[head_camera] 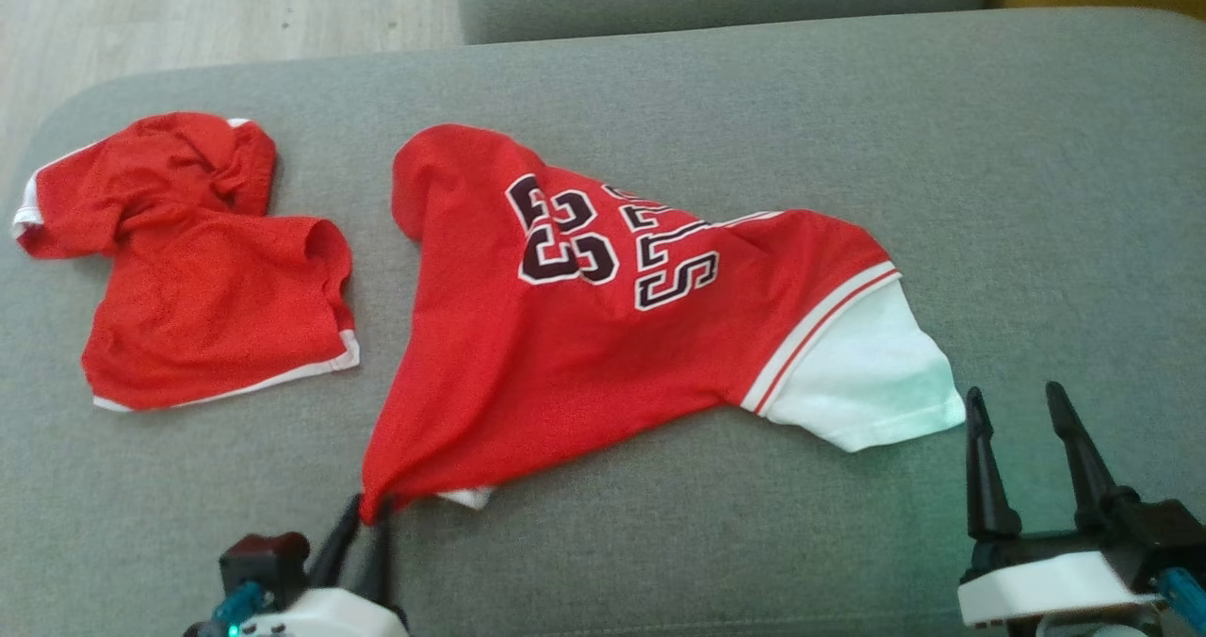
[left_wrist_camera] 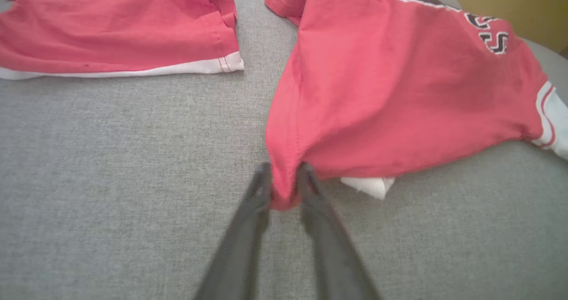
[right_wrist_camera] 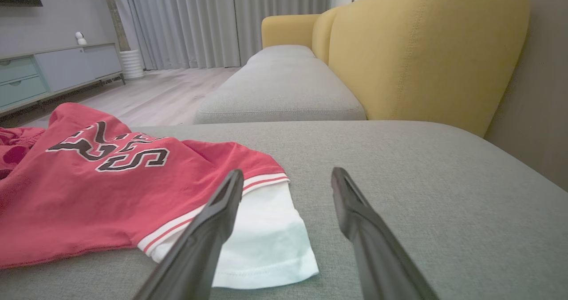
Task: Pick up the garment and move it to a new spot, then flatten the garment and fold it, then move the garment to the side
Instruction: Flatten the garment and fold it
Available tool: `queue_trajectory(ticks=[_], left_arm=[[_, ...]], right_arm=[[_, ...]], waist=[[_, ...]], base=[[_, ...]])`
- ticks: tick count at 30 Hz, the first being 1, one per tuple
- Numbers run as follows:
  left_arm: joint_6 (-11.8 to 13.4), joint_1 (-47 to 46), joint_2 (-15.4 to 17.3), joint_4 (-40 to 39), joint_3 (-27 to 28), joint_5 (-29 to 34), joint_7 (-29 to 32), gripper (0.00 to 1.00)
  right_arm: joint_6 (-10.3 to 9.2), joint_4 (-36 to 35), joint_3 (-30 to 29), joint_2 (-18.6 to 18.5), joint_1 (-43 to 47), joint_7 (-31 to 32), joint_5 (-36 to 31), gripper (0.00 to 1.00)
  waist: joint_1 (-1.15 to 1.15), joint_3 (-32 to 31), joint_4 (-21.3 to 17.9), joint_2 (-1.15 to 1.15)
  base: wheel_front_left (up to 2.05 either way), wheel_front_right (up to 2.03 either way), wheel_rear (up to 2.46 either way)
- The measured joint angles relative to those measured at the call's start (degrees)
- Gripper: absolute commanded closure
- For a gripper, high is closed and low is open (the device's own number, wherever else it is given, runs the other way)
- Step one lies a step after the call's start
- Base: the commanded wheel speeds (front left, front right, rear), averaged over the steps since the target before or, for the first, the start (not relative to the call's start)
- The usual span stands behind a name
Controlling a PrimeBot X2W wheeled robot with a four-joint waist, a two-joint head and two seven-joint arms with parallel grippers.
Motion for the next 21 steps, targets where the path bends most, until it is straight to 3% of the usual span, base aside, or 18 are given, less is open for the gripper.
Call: queue_trajectory(ticks=[7,13,21], left_arm=[[-0.4,-0.2,-2.7,1.8,0.7,-0.4,-5.3,0.0],[-0.1,1.3,-4.6,-3.3,3.4,3.9,-6.4,0.0],[-4.4,4.1,-7.8,-7.7,7.1,12.2,-6.5,0.0]], right_arm=[[0.0,0.3,0.5,0.0,0.0,0.0,-0.6,0.0],[0.0,-0.1,-1.1,0.0,0.6,0.0,-0.6,0.0],[0.0,-0.6,-2.7,0.0,3.9,0.0,-0.5,0.0]], waist=[[0.0,-1.2,0.7,0.0],[0.0,-3.0,0.8,0.0],[0.0,-6.0,2.3,0.0]], base=[[0.0,0.0,0.0],[0.0,0.0,0.0],[0.0,0.0,0.0]])
